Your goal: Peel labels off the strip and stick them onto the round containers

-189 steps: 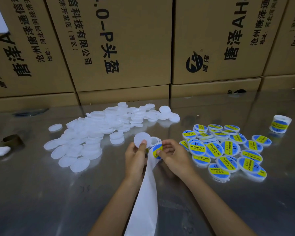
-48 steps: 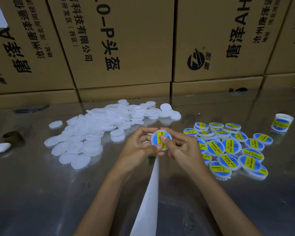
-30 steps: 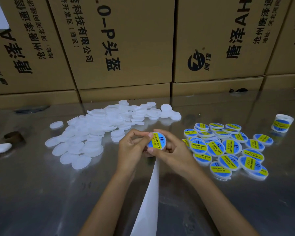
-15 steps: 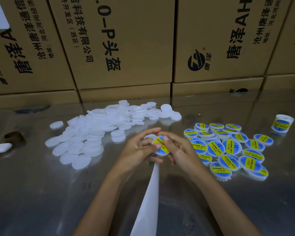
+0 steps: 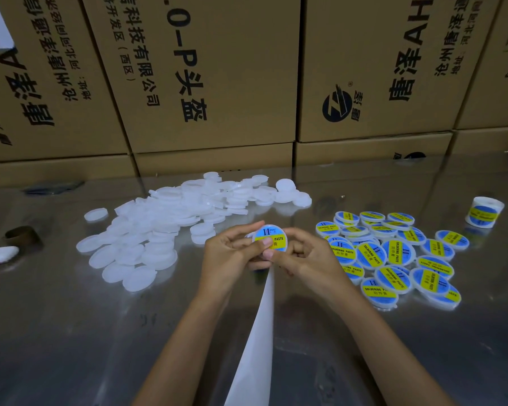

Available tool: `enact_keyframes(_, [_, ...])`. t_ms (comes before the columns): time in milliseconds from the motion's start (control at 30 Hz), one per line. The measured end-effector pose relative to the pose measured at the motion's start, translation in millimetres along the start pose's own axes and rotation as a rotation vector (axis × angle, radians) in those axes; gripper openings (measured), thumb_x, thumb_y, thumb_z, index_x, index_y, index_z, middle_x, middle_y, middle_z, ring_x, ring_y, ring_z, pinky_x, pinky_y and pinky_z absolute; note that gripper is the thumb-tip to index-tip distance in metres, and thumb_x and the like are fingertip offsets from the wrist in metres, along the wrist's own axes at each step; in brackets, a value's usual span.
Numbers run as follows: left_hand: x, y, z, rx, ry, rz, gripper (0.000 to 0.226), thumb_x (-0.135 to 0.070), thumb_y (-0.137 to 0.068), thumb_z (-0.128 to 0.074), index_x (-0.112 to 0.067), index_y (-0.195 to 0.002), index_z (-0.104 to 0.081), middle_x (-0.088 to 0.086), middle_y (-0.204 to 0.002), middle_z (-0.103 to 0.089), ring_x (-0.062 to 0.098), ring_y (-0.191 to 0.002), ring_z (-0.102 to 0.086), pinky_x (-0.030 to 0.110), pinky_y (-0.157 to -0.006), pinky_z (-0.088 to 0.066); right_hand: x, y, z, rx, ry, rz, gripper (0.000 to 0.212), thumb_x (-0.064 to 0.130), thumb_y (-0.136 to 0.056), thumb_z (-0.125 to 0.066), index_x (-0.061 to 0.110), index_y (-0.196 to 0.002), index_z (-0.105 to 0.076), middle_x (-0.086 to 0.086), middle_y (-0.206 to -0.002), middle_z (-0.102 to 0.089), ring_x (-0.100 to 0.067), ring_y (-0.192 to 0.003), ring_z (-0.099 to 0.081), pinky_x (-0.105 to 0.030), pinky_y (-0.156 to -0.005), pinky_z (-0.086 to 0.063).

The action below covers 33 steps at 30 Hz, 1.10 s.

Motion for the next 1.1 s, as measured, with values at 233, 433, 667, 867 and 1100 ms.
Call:
enact_keyframes(233, [-2.1, 1.1, 0.2, -0.021, -0.003, -0.023, 0.015, -0.017, -0.087, -0.074, -0.009, -0.100, -0.077, 0.012, -0.089, -0.078, 0.027, -0.072, -0.075, 0.028, -0.058, -0.060, -0.9, 3.4, 2.8, -0.100, 0.069, 0.022, 0.025, 0.028, -0.097, -0.061, 0.010, -0.085, -0.075, -0.009, -0.046, -0.053, -0.012, -0.044, -0.044, -0.022, -0.048, -0.038])
enact_keyframes(433, [-0.5, 4.0, -20.3, 0.161, -0.092, -0.020, 0.044, 0.006, -0.083, -0.074, -0.015, -0.122, -0.067, 0.009, -0.105, -0.075, 0.023, -0.090, -0.075, 0.031, -0.064, -0.061, 0.9, 1.9, 18.3, -0.272, 0.170, 0.058, 0.041, 0.029, -0.101, -0.055, 0.021, -0.062, -0.066, -0.002, -0.038, -0.047, -0.011, -0.037, -0.042, -0.018, -0.045, -0.036])
enact_keyframes(667, [-5.7, 4.6, -7.5, -0.026, -0.041, -0.072, 0.035, 0.004, -0.079, -0.080, -0.007, -0.110, -0.066, 0.008, -0.083, -0.077, 0.024, -0.070, -0.076, 0.023, -0.057, -0.058, -6.5, -0.7, 0.2, -0.138, 0.054, -0.026, 0.018, 0.036, -0.096, -0.061, 0.021, -0.095, -0.071, 0.003, -0.046, -0.054, -0.011, -0.042, -0.045, -0.021, -0.045, -0.039])
enact_keyframes(867, [-5.4, 3.2, 4.6, -0.143, 0.009, -0.064, 0.025, 0.000, -0.081, -0.078, -0.003, -0.103, -0.067, 0.012, -0.089, -0.078, 0.033, -0.072, -0.076, 0.027, -0.059, -0.060, -9.2, 1.4, -6.6, -0.098, 0.150, -0.051, 0.038, 0.046, -0.090, -0.064, 0.017, -0.066, -0.061, 0.007, -0.048, -0.051, -0.007, -0.045, -0.042, -0.023, -0.051, -0.036])
enact_keyframes(1100, [-4.8, 0.9, 8.1, -0.138, 0.035, -0.017, 0.015, -0.022, -0.093, -0.069, -0.015, -0.104, -0.077, 0.008, -0.097, -0.078, 0.028, -0.081, -0.076, 0.032, -0.062, -0.061, -15.4, -1.4, -0.1, -0.121, 0.162, -0.128, 0.045, 0.040, -0.096, -0.059, 0.008, -0.065, -0.056, 0.002, -0.047, -0.047, -0.010, -0.042, -0.038, -0.025, -0.045, -0.033])
Point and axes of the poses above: each hand's wrist, its own y-axis away from the middle knuckle, its own z-axis out of the back of the hand, x = y × z, the point moved 6 cm from there along -y, towards the middle knuckle
